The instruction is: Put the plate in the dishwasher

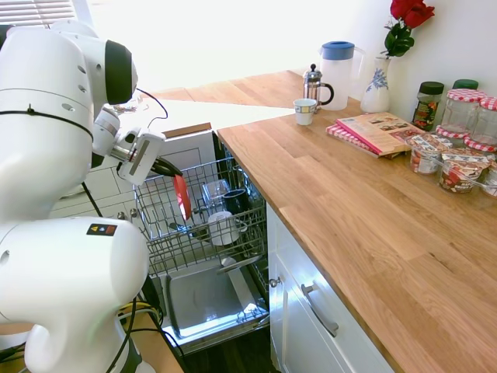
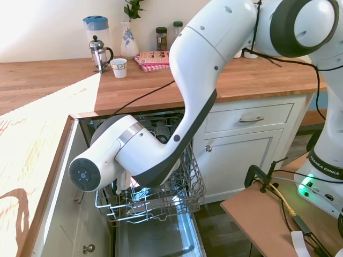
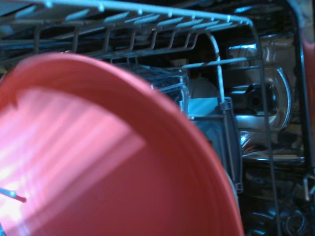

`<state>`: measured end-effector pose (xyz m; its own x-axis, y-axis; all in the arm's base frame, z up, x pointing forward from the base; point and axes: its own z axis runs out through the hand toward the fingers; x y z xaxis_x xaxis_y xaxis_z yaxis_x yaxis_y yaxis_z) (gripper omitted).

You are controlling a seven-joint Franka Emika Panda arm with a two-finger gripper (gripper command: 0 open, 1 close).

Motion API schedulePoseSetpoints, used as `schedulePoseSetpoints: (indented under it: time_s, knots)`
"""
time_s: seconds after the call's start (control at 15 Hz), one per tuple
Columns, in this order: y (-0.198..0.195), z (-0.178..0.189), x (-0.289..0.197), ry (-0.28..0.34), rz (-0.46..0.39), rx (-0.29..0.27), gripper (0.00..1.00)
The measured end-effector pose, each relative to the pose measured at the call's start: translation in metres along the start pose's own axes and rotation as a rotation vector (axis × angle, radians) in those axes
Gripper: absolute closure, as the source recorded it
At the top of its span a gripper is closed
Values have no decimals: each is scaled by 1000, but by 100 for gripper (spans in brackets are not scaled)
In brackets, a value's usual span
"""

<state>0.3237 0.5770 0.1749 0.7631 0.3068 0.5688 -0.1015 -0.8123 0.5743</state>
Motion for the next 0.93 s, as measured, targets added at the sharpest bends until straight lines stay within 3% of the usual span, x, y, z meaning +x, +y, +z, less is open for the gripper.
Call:
schedulePoseSetpoints:
  time_s: [0.27, 0.93]
  knots:
    - [8, 15, 26, -97, 21, 6, 0]
    - [18, 43, 20, -267, -10, 17, 0]
